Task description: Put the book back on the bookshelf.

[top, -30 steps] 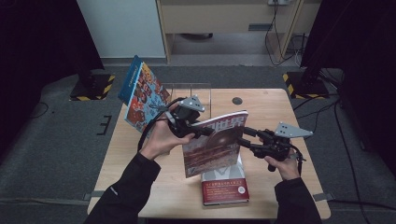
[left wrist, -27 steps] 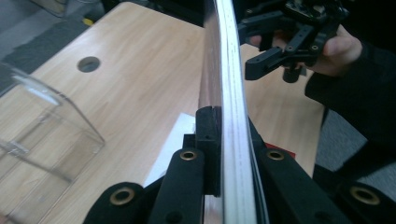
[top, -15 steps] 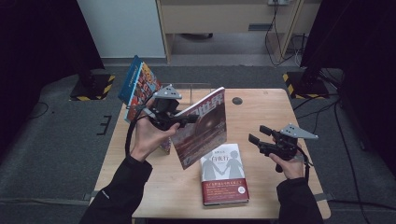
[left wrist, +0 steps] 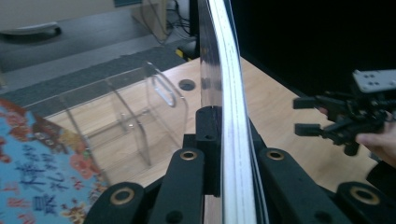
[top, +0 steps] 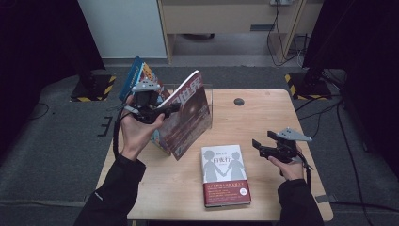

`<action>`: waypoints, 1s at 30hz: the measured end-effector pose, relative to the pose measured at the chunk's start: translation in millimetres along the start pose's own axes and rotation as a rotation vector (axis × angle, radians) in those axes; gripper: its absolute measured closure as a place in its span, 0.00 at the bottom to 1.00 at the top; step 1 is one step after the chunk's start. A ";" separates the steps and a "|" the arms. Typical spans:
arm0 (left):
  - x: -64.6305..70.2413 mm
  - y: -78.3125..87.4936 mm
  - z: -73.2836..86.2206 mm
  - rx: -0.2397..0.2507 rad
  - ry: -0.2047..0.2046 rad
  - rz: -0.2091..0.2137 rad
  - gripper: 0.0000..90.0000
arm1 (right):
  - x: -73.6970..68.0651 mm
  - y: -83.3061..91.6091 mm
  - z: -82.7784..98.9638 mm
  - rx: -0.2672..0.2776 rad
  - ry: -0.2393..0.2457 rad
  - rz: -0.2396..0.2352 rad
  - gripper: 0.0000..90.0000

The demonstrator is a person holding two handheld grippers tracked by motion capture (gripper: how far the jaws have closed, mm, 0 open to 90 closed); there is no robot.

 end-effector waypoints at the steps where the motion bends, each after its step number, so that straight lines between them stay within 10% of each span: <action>1: -3.6 1.1 -0.8 0.005 0.007 -0.013 0.93 | 0.8 -0.3 1.7 -0.008 0.004 0.002 0.23; 18: -41.3 21.8 -19.5 0.103 0.108 -0.136 0.93 | 8.8 -4.2 15.2 -0.060 -0.010 0.049 0.20; 30: -64.7 6.2 -29.6 0.136 0.164 -0.208 0.93 | 9.4 -5.6 18.3 -0.073 -0.005 0.046 0.20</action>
Point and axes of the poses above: each handheld gripper's, and its own axes: y roughly backward along the jaws, z roughly out of its underside, x roughly to its right, the point moved 9 cm from there along -y, roughly forward along the jaws, and after that the axes turned 12 degrees about y, right-handed, at the moved point
